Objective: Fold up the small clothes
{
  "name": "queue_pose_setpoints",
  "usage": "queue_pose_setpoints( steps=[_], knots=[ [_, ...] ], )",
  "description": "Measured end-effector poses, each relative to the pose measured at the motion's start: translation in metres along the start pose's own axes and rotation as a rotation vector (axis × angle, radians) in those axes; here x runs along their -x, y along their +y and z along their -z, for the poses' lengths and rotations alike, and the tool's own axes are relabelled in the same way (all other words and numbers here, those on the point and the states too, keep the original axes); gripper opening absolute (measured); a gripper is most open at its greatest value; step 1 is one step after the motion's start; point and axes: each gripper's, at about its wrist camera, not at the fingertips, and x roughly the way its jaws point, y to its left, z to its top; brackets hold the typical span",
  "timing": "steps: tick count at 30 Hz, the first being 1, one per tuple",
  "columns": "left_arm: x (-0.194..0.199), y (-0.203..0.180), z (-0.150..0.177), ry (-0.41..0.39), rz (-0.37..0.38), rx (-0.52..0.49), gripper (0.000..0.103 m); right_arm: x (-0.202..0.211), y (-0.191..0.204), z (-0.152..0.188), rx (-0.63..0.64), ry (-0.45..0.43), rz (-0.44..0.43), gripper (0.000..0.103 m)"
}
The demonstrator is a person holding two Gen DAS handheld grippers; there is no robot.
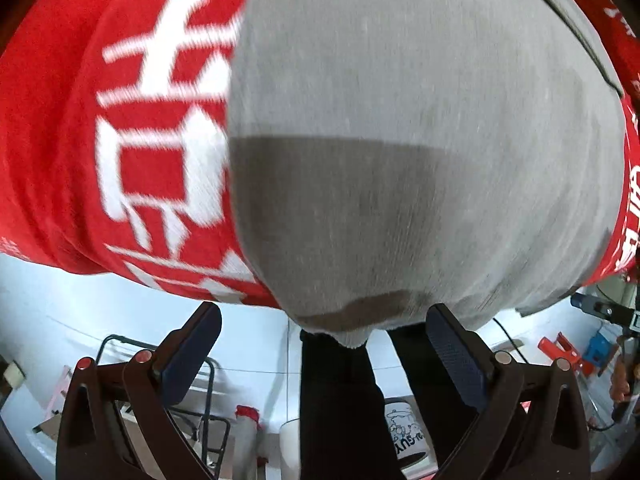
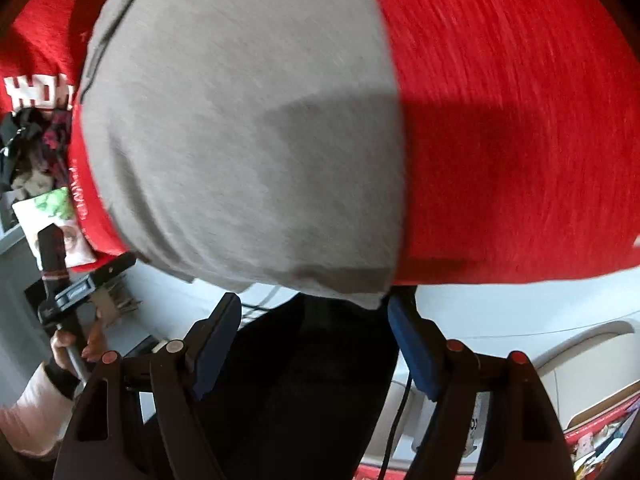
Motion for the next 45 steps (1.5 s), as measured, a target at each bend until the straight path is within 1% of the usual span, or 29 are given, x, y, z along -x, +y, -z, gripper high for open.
queue_pose_setpoints(
  steps=[1, 3, 5, 7, 8, 9, 10, 11, 12, 13, 14, 16, 17, 18, 20, 23, 25, 27, 30, 31, 32, 36, 37, 40, 41, 42, 43, 45],
  knots=[
    [-0.002, 0.007, -0.002, 0.005, 0.007, -0.002, 0.103, -0.008, -0.001, 0.003, 0.005, -0.007, 0.009, 0.079],
    [-0.014, 0.005, 0.005, 0.008, 0.031, -0.005, 0.103, -0.018, -0.001, 0.007, 0.021, -0.024, 0.016, 0.079],
    [-0.017, 0.004, 0.008, -0.004, 0.047, -0.003, 0.103, -0.027, -0.001, 0.009, 0.037, -0.046, 0.021, 0.079],
    [-0.021, -0.002, 0.011, -0.029, 0.066, 0.011, 0.102, -0.032, -0.001, 0.009, 0.034, -0.071, -0.002, 0.079],
    [-0.021, -0.004, 0.007, -0.033, 0.071, 0.015, 0.094, -0.037, -0.002, 0.009, 0.021, -0.084, -0.02, 0.079],
    [-0.023, -0.007, 0.008, -0.031, 0.077, 0.018, 0.083, -0.041, -0.004, 0.01, 0.002, -0.092, -0.047, 0.079],
    [-0.026, -0.009, 0.009, -0.018, 0.1, 0.021, 0.078, -0.044, -0.004, 0.012, -0.01, -0.095, -0.068, 0.077],
    [-0.027, -0.01, 0.009, -0.02, 0.115, 0.025, 0.065, -0.046, -0.006, 0.015, -0.033, -0.104, -0.108, 0.07],
    [-0.024, -0.013, 0.012, -0.03, 0.146, 0.013, 0.041, -0.046, -0.008, 0.017, -0.049, -0.107, -0.128, 0.04],
    [-0.024, -0.017, 0.013, -0.033, 0.162, -0.002, 0.028, -0.047, -0.012, 0.02, -0.083, -0.109, -0.16, 0.015],
    [-0.02, -0.023, 0.016, -0.04, 0.161, -0.033, 0.013, -0.046, -0.015, 0.024, -0.096, -0.118, -0.205, 0.012],
    [-0.014, -0.034, 0.02, -0.063, 0.161, -0.064, 0.013, -0.041, -0.015, 0.031, -0.086, -0.134, -0.265, 0.011],
    [-0.007, -0.036, 0.022, -0.072, 0.185, -0.07, 0.013, -0.035, -0.011, 0.034, -0.08, -0.142, -0.302, 0.011],
    [0.006, -0.037, 0.024, -0.091, 0.225, -0.072, 0.013, -0.03, -0.008, 0.035, -0.076, -0.149, -0.338, 0.011],
    [0.031, -0.036, 0.023, -0.129, 0.273, -0.076, 0.013, -0.014, 0.003, 0.04, -0.073, -0.183, -0.419, 0.011],
    [0.066, -0.037, 0.018, -0.197, 0.317, -0.088, 0.013, 0.012, 0.016, 0.038, -0.071, -0.243, -0.527, 0.011],
    [0.089, -0.037, 0.005, -0.246, 0.343, -0.092, 0.013, 0.031, 0.022, 0.034, -0.066, -0.287, -0.606, 0.011],
    [0.11, -0.039, -0.011, -0.295, 0.362, -0.093, 0.013, 0.045, 0.033, 0.026, -0.06, -0.32, -0.654, 0.011],
    [0.145, -0.035, -0.053, -0.356, 0.382, -0.081, 0.013, 0.067, 0.053, -0.001, -0.047, -0.365, -0.731, 0.011],
    [0.153, -0.033, -0.063, -0.37, 0.39, -0.077, 0.013, 0.079, 0.069, -0.015, -0.034, -0.383, -0.756, 0.011],
    [0.162, -0.032, -0.071, -0.381, 0.392, -0.074, 0.013, 0.088, 0.074, -0.026, -0.023, -0.396, -0.774, 0.011],
    [0.193, -0.029, -0.127, -0.439, 0.407, -0.054, 0.013, 0.13, 0.082, -0.066, -0.003, -0.439, -0.821, 0.011],
    [0.199, -0.028, -0.135, -0.447, 0.407, -0.052, 0.013, 0.142, 0.087, -0.083, 0.006, -0.456, -0.827, 0.011],
    [0.217, -0.04, -0.177, -0.487, 0.39, -0.053, 0.013, 0.17, 0.092, -0.117, 0.027, -0.482, -0.832, 0.011],
    [0.224, -0.038, -0.19, -0.498, 0.385, -0.058, 0.013, 0.179, 0.099, -0.136, 0.035, -0.491, -0.827, 0.011],
    [0.229, -0.042, -0.209, -0.512, 0.377, -0.067, 0.013, 0.185, 0.102, -0.151, 0.041, -0.496, -0.818, 0.011],
    [0.23, -0.038, -0.215, -0.518, 0.37, -0.071, 0.013, 0.19, 0.108, -0.168, 0.043, -0.5, -0.807, 0.011],
    [0.229, -0.043, -0.248, -0.524, 0.35, -0.069, 0.013, 0.198, 0.105, -0.196, 0.047, -0.504, -0.793, 0.011]
  ],
)
